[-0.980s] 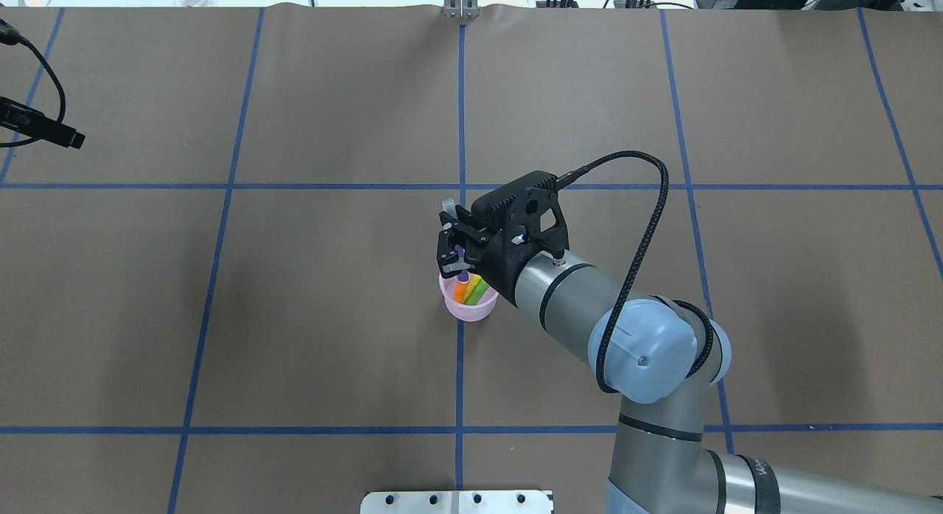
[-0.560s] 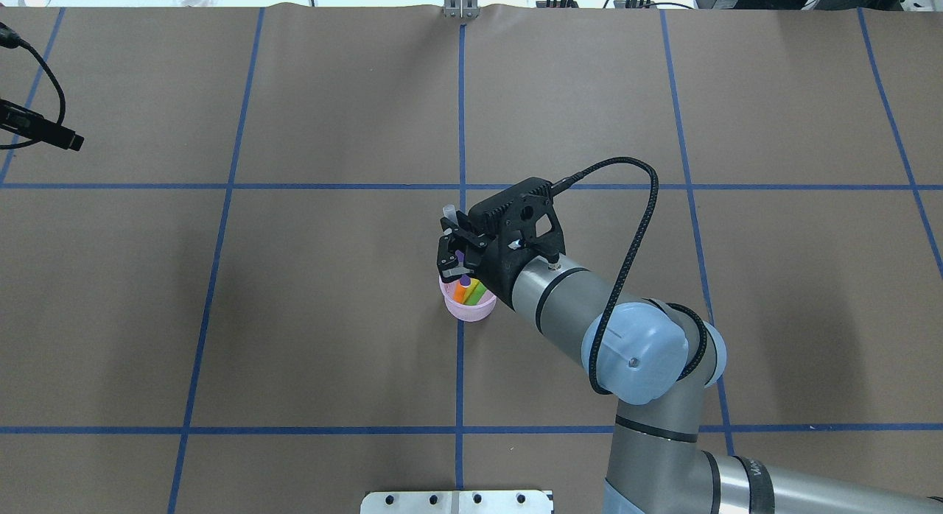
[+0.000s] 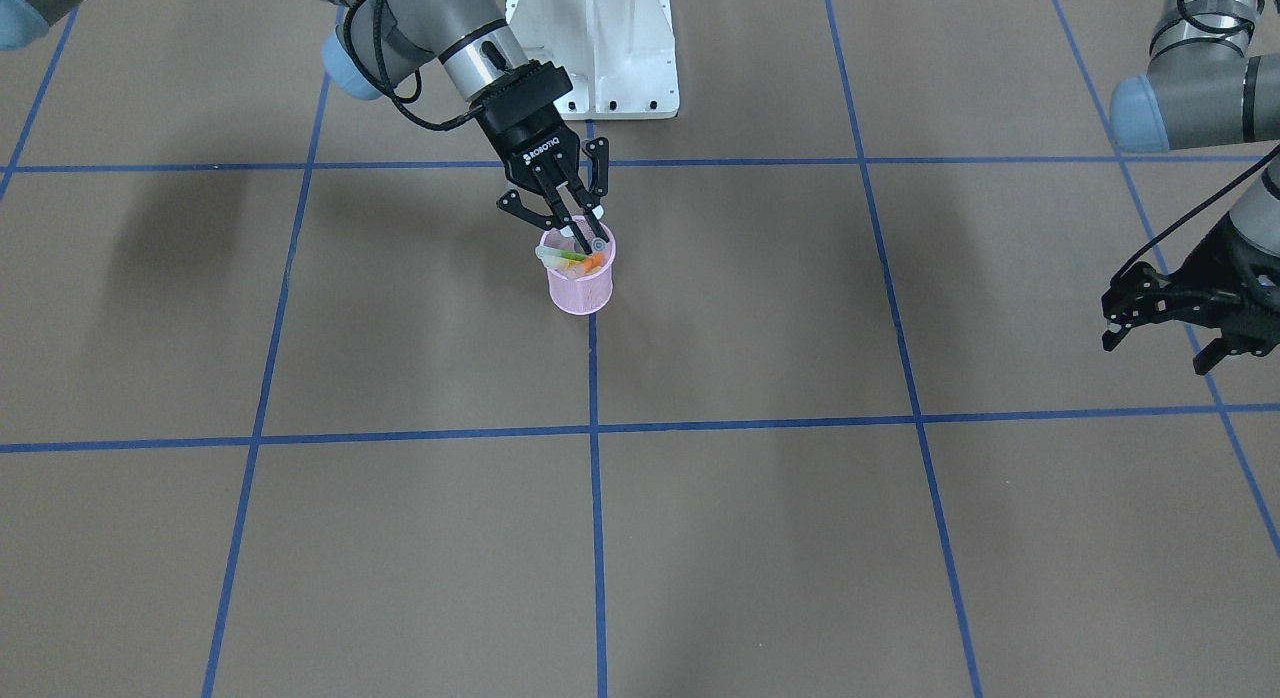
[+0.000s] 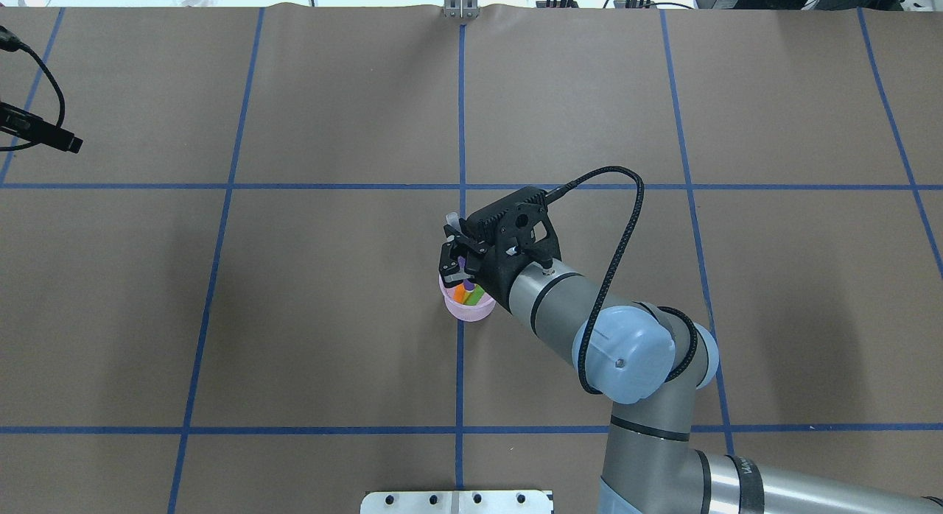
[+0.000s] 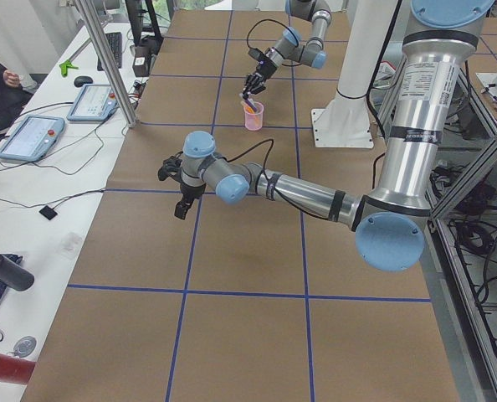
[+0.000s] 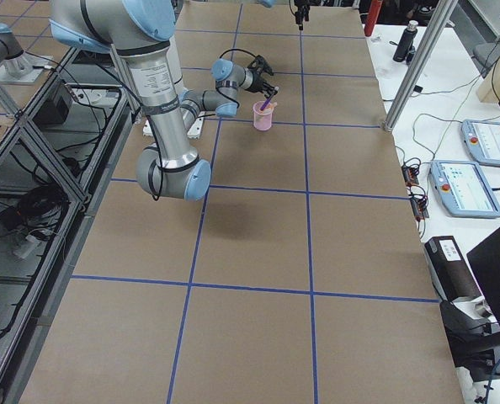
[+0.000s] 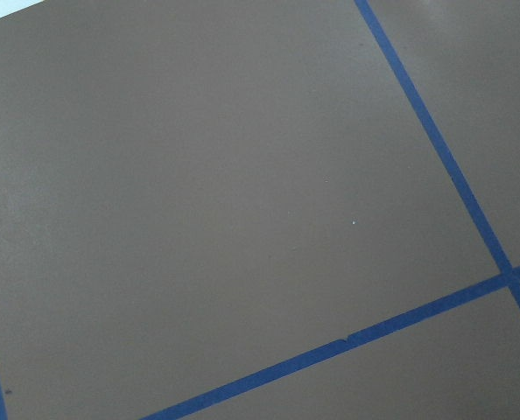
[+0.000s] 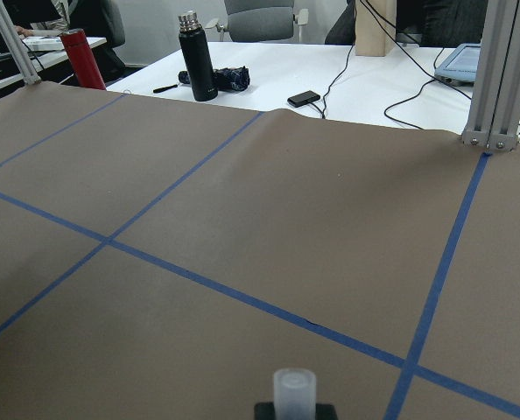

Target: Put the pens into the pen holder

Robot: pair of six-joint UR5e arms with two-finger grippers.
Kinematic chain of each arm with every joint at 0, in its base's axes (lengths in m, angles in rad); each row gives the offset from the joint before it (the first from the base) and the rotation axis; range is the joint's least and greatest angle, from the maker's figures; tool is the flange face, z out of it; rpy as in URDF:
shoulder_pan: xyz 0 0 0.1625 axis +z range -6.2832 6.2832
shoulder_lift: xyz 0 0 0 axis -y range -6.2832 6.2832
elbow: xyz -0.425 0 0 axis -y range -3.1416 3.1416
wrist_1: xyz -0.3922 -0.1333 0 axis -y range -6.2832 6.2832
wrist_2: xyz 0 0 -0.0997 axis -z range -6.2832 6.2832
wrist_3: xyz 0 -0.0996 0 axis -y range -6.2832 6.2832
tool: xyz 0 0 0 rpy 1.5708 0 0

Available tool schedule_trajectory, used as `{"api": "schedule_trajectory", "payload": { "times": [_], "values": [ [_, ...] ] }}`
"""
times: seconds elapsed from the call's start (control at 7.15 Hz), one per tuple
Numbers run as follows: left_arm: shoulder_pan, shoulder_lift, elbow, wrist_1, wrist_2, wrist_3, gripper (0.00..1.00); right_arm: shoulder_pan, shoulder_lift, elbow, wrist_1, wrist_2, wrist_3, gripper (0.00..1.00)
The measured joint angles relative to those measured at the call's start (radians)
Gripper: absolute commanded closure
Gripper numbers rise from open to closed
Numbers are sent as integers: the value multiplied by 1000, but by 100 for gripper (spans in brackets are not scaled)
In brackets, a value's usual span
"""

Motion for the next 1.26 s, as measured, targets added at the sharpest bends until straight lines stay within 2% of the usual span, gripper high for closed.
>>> {"api": "schedule_trajectory", "payload": {
  "times": [0.14,0.28,0.84,0.98,1.26],
  "values": [
    [0,0,0,0,0,0,0,-5,2,-4,3,-1,4,7],
    [1,-1,1,0,0,-1,0,-11,5,-6,8,-2,11,1],
    [1,-4,1,2,0,0,0,-2,8,27,15,1,15,1],
    [-6,-6,1,6,-1,6,0,30,5,59,-13,48,14,1],
    [-56,-13,5,56,-33,91,0,177,-9,137,-172,254,15,1]
  ]
}}
